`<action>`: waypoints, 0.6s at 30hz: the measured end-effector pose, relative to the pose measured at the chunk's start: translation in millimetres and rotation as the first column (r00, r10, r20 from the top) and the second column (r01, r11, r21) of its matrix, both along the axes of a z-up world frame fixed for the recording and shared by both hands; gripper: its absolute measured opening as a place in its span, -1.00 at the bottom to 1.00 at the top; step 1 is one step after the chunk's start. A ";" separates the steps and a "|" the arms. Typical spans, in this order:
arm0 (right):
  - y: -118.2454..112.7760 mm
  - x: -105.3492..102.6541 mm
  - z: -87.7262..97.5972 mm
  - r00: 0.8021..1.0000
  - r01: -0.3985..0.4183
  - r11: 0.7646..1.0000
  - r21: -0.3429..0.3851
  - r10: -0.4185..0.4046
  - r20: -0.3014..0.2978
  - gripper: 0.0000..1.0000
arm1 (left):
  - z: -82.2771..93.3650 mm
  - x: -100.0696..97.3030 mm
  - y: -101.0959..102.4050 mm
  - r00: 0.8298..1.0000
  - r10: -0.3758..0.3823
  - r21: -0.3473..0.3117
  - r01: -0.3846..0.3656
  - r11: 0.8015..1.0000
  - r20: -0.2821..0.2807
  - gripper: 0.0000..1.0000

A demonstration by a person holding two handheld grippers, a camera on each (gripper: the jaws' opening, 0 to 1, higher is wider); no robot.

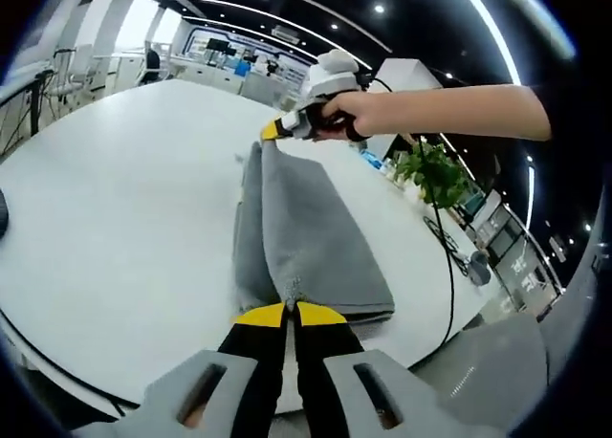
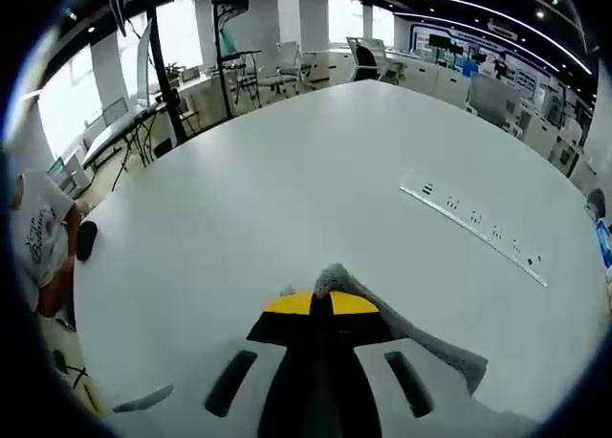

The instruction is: Fold the towel on the table until its edges align and the towel forms a compact rectangular stack.

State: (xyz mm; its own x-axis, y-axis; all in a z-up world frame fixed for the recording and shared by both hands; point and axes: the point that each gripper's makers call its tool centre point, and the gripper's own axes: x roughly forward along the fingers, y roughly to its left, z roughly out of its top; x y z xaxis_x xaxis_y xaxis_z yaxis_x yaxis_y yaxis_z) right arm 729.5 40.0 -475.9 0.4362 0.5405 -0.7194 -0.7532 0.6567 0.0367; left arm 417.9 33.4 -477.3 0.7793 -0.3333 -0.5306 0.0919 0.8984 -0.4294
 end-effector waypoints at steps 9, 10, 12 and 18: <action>5.4 -1.4 -4.8 0.999 -0.044 0.999 0.011 0.044 0.001 -0.94 | -8.8 -2.4 2.0 0.999 0.020 0.004 -0.020 1.000 -0.044 -0.94; 4.4 -5.0 -2.8 0.999 -0.047 0.999 0.011 0.047 0.000 -0.93 | -8.8 -2.4 1.1 0.999 0.019 0.005 -0.019 1.000 -0.046 -0.94; 2.8 -8.8 -0.4 0.999 -0.047 0.999 0.015 0.047 -0.004 -0.93 | -10.6 -2.1 1.7 0.998 0.023 -0.001 -0.023 1.000 -0.054 -0.94; 4.3 -6.1 2.4 0.999 -0.052 0.998 0.034 0.053 -0.005 -0.90 | -13.9 -5.5 3.0 0.996 0.025 0.004 -0.025 1.000 -0.088 -0.94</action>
State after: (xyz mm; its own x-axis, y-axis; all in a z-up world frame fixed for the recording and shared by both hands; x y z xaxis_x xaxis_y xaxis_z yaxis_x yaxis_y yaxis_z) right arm 723.3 44.3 -473.5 0.4025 0.5864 -0.7029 -0.7864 0.6146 0.0625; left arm 412.4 36.4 -491.2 0.7377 -0.3125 -0.5984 0.0311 0.9012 -0.4323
